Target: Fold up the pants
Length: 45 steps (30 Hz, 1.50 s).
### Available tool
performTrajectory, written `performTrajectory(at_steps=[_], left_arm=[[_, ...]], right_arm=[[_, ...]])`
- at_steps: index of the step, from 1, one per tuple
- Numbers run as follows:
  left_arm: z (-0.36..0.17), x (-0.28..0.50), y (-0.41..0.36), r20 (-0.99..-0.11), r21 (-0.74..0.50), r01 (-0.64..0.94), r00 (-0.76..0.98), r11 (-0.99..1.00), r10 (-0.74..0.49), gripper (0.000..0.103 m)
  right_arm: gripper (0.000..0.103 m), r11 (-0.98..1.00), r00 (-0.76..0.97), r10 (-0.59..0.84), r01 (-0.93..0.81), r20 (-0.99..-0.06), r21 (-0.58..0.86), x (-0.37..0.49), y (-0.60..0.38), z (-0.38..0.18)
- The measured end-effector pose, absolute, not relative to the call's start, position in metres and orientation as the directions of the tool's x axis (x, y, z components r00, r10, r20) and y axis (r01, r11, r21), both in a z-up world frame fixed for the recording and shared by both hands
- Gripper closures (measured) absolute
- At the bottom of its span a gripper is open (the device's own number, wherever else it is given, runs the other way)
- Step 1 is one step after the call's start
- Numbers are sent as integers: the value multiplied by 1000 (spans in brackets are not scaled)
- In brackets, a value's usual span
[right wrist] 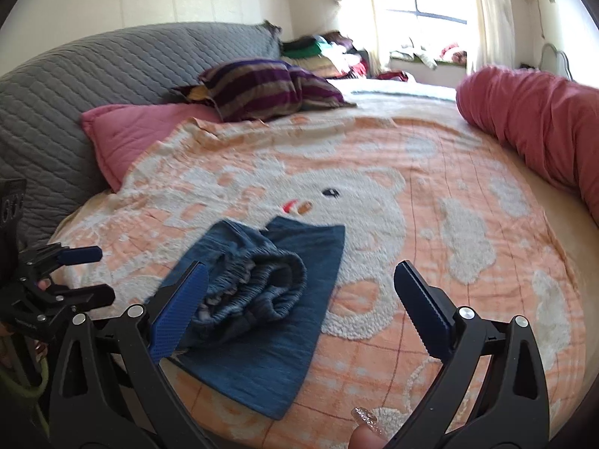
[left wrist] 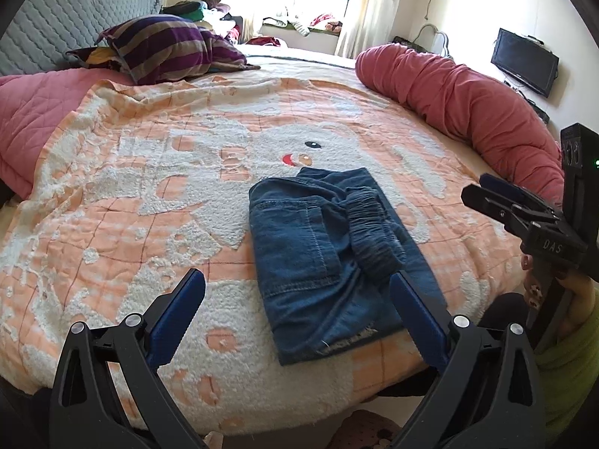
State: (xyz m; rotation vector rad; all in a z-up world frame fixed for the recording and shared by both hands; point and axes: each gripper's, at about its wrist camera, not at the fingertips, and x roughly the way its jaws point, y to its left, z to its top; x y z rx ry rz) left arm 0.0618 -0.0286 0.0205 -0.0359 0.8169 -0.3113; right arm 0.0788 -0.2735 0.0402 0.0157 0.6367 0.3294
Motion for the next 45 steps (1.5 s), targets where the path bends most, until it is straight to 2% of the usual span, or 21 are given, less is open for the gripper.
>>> performTrajectory(at_steps=[7, 8, 11, 15, 17, 20, 21, 22, 23, 25, 28, 33, 35, 36, 38, 41, 45], left_arm=[[-3, 96, -26, -743, -148, 230, 616, 962, -261, 5], [-7, 101, -25, -746, -155, 226, 611, 962, -264, 5], [-18, 114, -23, -755, -170, 208, 601, 963, -263, 5], [-35, 131, -23, -766, -230, 212, 563, 950, -311, 5], [-42, 138, -25, -772, -257, 217, 540, 942, -335, 6], [-53, 146, -30, -781, -295, 219, 506, 930, -367, 7], [-57, 148, -32, -781, -313, 224, 492, 923, -385, 9], [-60, 150, -34, -783, -323, 230, 481, 918, -395, 19], [-62, 151, -36, -785, -322, 236, 475, 917, -398, 23], [-65, 152, -39, -782, -320, 246, 475, 915, -402, 24], [-66, 153, -42, -776, -336, 256, 469, 906, -421, 35], [-64, 151, -45, -764, -344, 267, 478, 900, -434, 48], [-61, 149, -46, -759, -336, 274, 488, 901, -431, 56], [-59, 147, -47, -757, -329, 279, 493, 902, -428, 57], [-54, 145, -48, -754, -311, 289, 505, 905, -420, 66], [-47, 144, -48, -748, -296, 299, 518, 907, -415, 71], [-36, 145, -48, -736, -276, 309, 541, 910, -407, 73]], right_arm=[[11, 949, 694, 313, -250, -649, 190, 102, -278, 10], [18, 949, 687, 316, -242, -654, 204, 105, -279, 7], [32, 940, 657, 340, -231, -672, 250, 114, -282, -5], [39, 928, 620, 372, -228, -691, 295, 126, -282, -17], [47, 925, 593, 380, -224, -710, 308, 134, -281, -25], [53, 916, 541, 399, -211, -740, 340, 145, -282, -40], [53, 913, 524, 406, -206, -748, 352, 148, -283, -45], [53, 910, 509, 414, -196, -755, 367, 150, -284, -49], [53, 904, 498, 425, -190, -756, 383, 152, -286, -53], [53, 894, 485, 446, -199, -752, 402, 155, -287, -56], [53, 881, 480, 470, -209, -741, 424, 160, -287, -58], [54, 863, 474, 504, -234, -722, 448, 165, -285, -62], [72, 858, 471, 513, -258, -718, 444, 165, -282, -61], [76, 851, 465, 524, -286, -713, 440, 163, -277, -59], [91, 849, 462, 527, -325, -714, 416, 160, -267, -56], [95, 863, 496, 499, -359, -710, 355, 152, -257, -46], [95, 866, 551, 485, -408, -679, 288, 149, -242, -23]])
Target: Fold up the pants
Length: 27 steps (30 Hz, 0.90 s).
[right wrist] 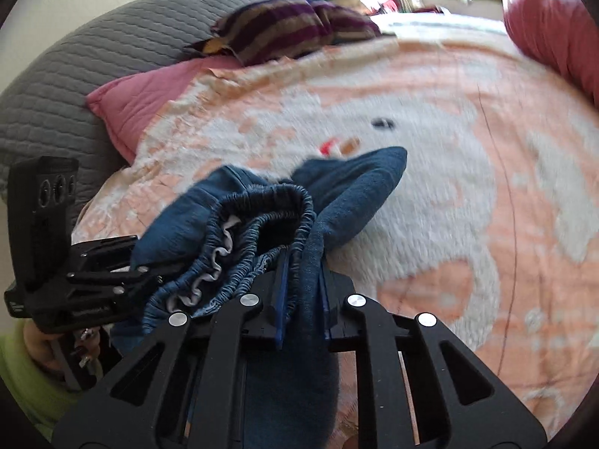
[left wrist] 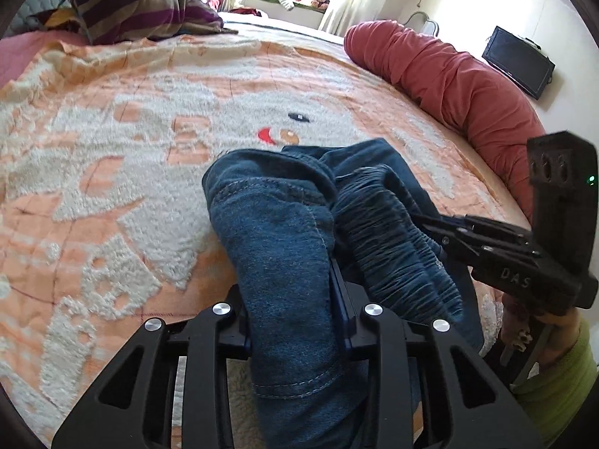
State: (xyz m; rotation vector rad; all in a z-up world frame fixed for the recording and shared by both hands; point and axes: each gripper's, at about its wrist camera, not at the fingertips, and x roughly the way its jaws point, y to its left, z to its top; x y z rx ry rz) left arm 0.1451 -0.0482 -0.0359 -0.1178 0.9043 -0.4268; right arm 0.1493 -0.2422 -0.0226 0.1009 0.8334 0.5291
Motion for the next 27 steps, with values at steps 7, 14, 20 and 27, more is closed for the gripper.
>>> performTrajectory(at_steps=[7, 14, 20, 27], left_arm=[[-16, 166, -36, -705, -245, 279, 606, 929, -368, 73], [-13, 191, -30, -696, -228, 254, 633, 940, -340, 73], [-17, 207, -26, -696, -223, 239, 640, 945, -326, 73], [-32, 218, -23, -720, -221, 212, 623, 952, -306, 72]], right_arm=[[95, 864, 593, 473, -458, -651, 211, 174, -222, 0], [95, 868, 606, 462, -460, -647, 188, 201, -211, -2], [95, 873, 613, 447, -458, -651, 168, 219, -204, -4], [95, 889, 599, 408, -432, -689, 151, 233, -201, -21]])
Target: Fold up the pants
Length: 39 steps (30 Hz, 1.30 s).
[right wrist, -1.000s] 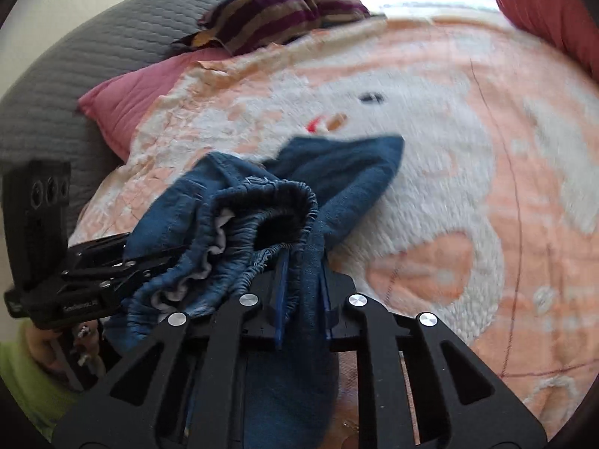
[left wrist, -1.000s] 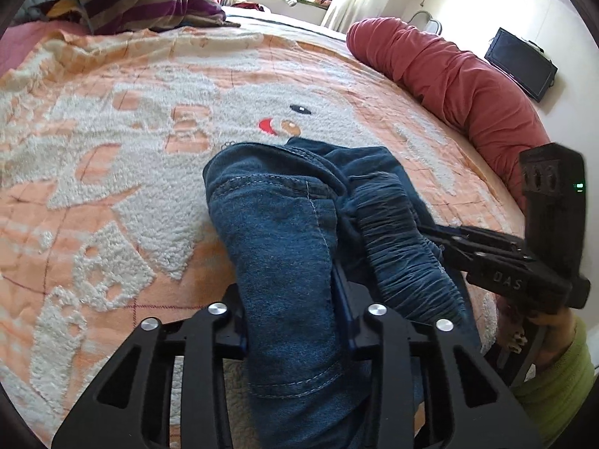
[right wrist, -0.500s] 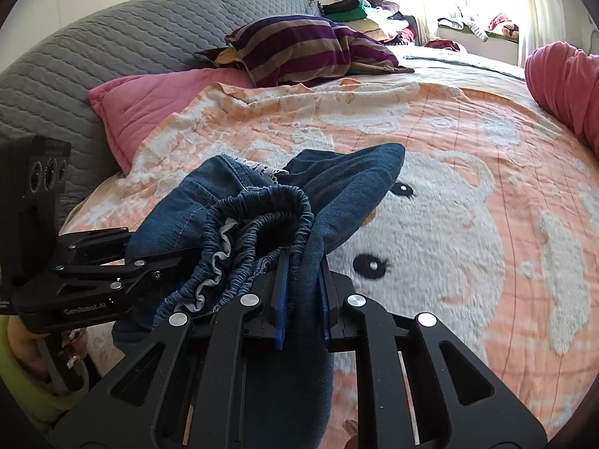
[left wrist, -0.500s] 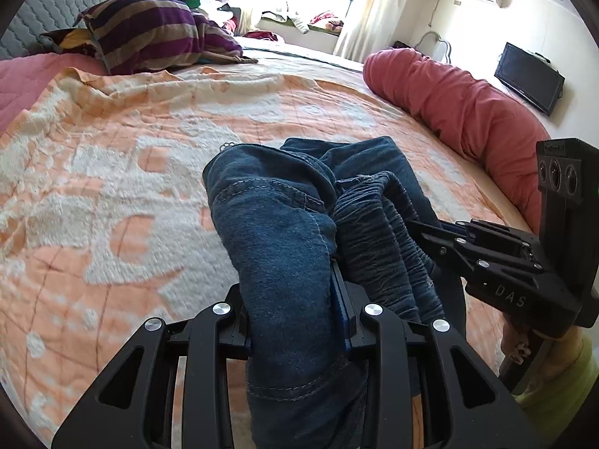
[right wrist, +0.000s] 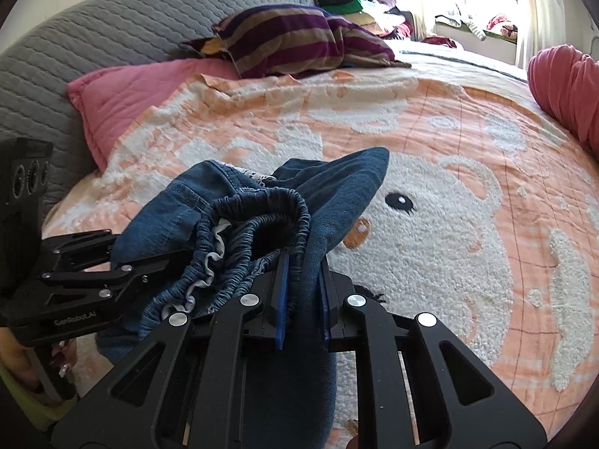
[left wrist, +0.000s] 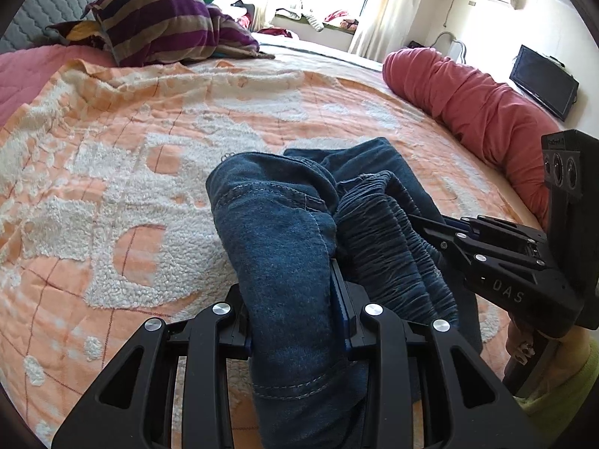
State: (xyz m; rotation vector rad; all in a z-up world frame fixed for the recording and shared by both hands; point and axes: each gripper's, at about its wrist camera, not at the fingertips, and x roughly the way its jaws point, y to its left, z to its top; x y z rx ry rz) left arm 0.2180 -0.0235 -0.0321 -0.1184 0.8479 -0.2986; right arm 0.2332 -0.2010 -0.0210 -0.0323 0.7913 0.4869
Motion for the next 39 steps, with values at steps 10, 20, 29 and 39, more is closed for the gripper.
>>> performTrajectory(at_steps=[10, 20, 29, 39], left_arm=[[-50, 219, -17, -760, -183, 165, 602, 969, -246, 40], [-56, 217, -18, -765, -188, 165, 594, 968, -250, 40], [-50, 212, -19, -759, -190, 167, 600, 967, -253, 29], [-40, 205, -15, -749, -200, 168, 609, 965, -261, 21]], right_arm=[[80, 932, 563, 317, -336, -764, 139, 242, -217, -45], [69, 943, 566, 296, -301, -770, 141, 242, -225, -51], [60, 946, 591, 296, -288, -751, 147, 236, -231, -45], [23, 951, 637, 292, -271, -713, 148, 227, -240, -31]])
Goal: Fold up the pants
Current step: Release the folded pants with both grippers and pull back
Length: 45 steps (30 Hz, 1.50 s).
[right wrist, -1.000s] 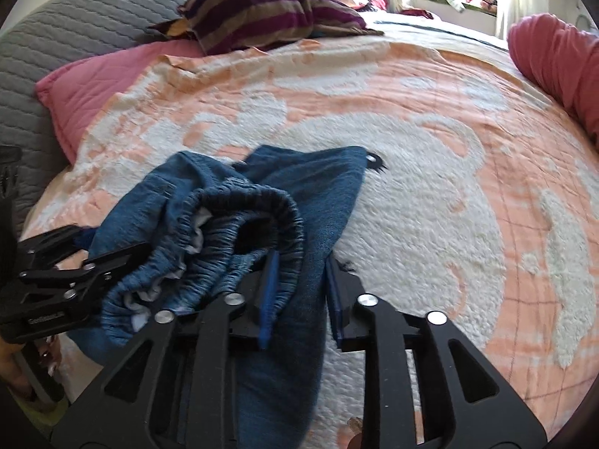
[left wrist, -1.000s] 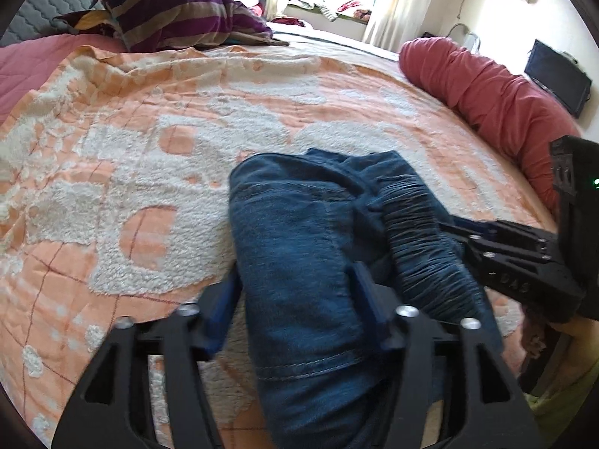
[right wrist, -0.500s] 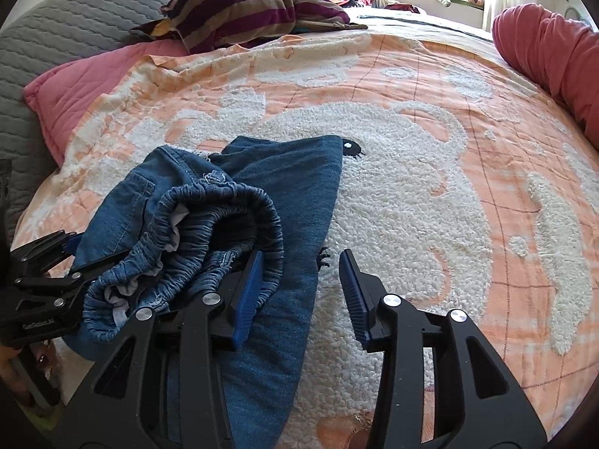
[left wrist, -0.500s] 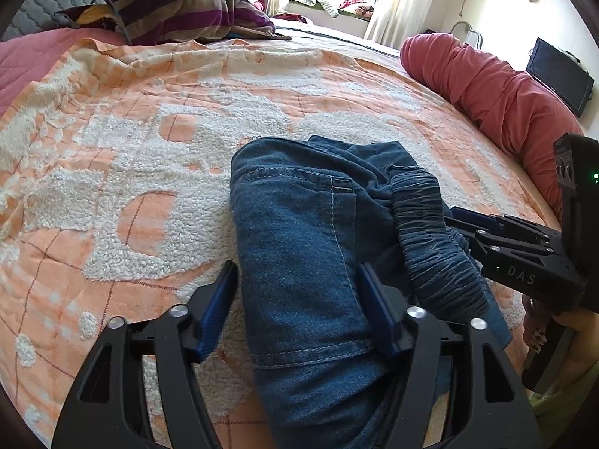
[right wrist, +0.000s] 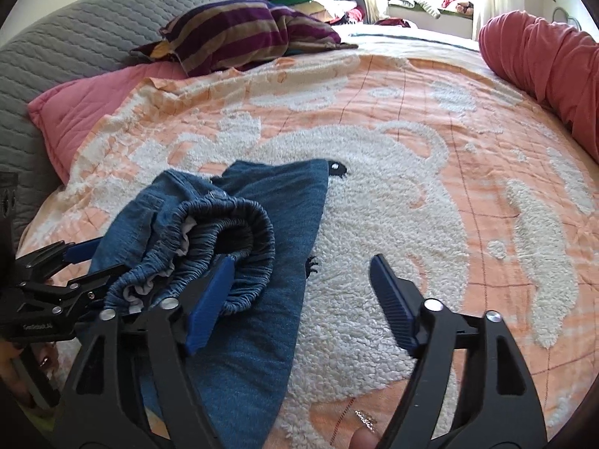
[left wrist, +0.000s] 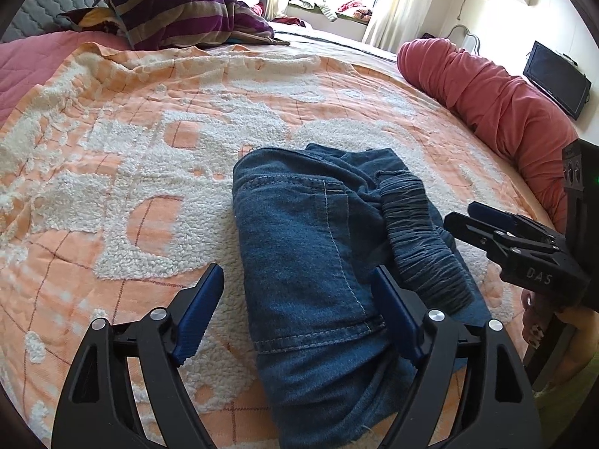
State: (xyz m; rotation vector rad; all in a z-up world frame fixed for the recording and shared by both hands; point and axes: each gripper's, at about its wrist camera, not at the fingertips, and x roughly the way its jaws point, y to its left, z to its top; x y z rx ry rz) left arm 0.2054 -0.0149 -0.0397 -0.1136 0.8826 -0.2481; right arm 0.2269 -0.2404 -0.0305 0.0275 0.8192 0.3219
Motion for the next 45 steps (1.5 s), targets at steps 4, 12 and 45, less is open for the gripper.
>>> performTrajectory(at_steps=[4, 12, 45], left_arm=[[-30, 200, -12, -737, -196, 165, 626, 967, -256, 12], [-6, 182, -7, -703, -170, 160, 672, 972, -233, 5], [-6, 56, 4, -725, -137, 116, 665, 984, -179, 4]], right_arm=[[11, 955, 675, 285, -261, -680, 142, 220, -245, -20], [9, 951, 737, 307, -255, -602, 172, 201, -253, 5], [9, 946, 787, 302, -319, -539, 64, 59, -236, 41]])
